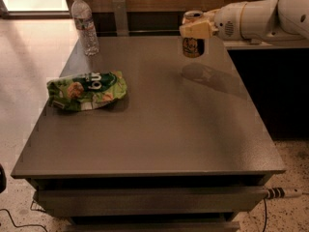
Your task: Move orange can near water bottle
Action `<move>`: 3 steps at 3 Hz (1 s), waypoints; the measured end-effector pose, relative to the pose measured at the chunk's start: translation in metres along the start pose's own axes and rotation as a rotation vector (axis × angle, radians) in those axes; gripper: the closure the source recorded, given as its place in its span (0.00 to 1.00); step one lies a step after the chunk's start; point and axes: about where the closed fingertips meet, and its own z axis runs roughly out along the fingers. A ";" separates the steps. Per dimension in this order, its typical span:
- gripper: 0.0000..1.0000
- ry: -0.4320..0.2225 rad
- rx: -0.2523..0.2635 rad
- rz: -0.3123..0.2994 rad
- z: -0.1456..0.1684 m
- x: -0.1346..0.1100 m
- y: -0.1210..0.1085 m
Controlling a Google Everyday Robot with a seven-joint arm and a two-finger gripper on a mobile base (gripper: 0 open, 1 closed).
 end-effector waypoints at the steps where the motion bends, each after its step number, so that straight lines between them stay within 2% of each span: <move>1: 1.00 0.000 0.005 0.047 0.052 -0.040 0.015; 2: 1.00 -0.012 -0.012 0.103 0.128 -0.059 0.037; 3: 1.00 -0.047 -0.019 0.130 0.191 -0.064 0.046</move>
Offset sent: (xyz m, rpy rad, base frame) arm 0.0980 0.2259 0.0087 0.1366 0.1085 -0.0319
